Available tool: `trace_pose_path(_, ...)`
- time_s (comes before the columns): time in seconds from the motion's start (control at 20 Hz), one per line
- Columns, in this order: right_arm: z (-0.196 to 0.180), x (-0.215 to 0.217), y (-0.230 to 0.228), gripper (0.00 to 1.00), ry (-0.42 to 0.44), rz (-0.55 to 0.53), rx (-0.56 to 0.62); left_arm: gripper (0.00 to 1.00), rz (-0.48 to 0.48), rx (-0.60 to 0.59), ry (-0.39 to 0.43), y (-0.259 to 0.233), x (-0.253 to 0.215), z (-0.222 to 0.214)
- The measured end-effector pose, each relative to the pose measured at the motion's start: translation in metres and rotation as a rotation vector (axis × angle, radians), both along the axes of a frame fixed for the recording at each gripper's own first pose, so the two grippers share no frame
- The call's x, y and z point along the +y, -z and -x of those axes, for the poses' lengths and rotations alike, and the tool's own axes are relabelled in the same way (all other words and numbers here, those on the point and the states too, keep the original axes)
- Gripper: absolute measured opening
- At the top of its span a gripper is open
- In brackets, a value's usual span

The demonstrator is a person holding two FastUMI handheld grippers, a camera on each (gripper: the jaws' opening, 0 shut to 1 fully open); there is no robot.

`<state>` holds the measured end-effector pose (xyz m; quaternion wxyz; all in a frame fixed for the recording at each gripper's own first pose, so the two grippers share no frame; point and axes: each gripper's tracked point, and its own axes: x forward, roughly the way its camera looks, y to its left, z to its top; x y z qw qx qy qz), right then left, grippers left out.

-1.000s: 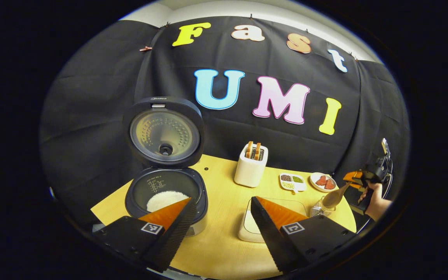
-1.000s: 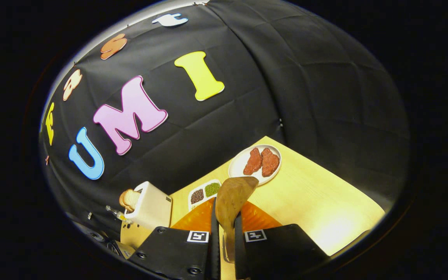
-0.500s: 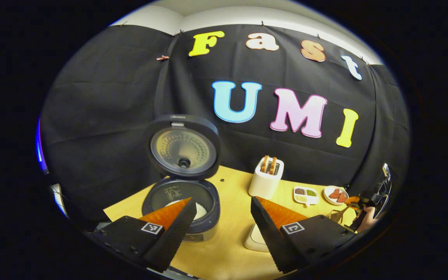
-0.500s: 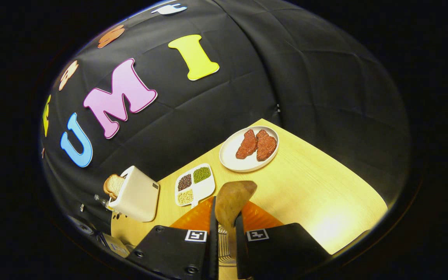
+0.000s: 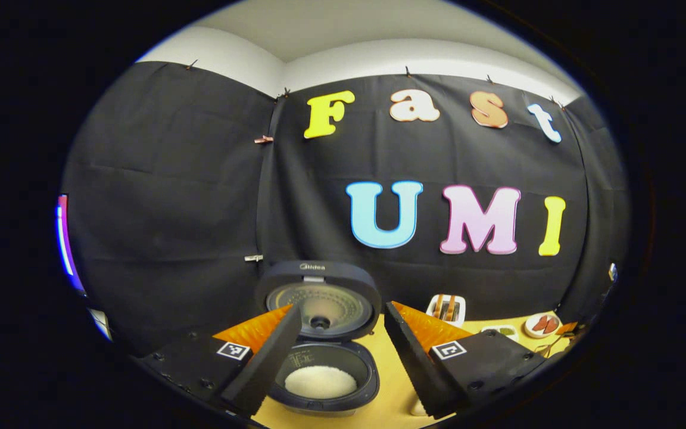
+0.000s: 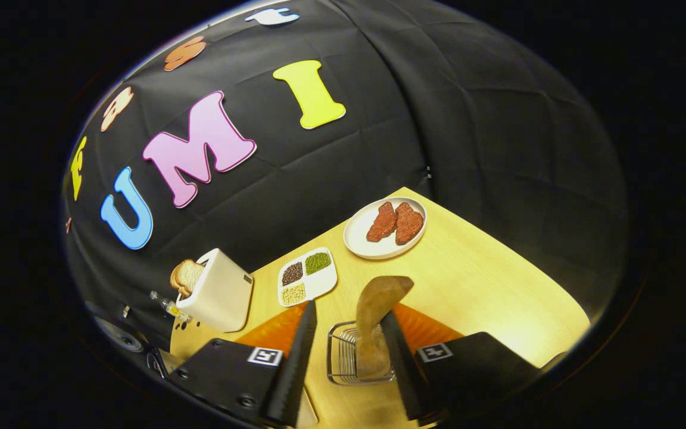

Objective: Close the left gripper, press the button to open the rice cooker; take a wooden spoon from the chopstick holder with the right hand, scoop a spoonful of rice and pour it into the rice cooker, then put the wooden spoon back into the chopstick holder.

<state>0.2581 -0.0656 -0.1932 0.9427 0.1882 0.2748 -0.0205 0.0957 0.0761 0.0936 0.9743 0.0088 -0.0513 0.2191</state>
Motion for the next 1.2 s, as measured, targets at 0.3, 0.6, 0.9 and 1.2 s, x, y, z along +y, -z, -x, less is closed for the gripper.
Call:
trace_pose_path(0.3,0.054,-0.026,-0.023,0.99,0.056,0.107,-0.036,0.94,-0.066,-0.064,0.052,-0.028,0.041,-0.035)
trace_pose_path(0.6,0.088,-0.009,-0.043,0.98,0.04,0.163,-0.052,0.92,-0.184,-0.129,0.112,-0.056,0.074,-0.082)
trace_pose_path(0.9,0.113,0.009,-0.085,0.98,0.026,0.21,-0.16,0.94,-0.206,-0.105,0.132,-0.052,0.103,-0.121)
trace_pose_path(1.2,0.126,0.021,-0.111,0.98,0.028,0.201,-0.203,0.94,-0.12,-0.022,0.115,-0.02,0.115,-0.14)
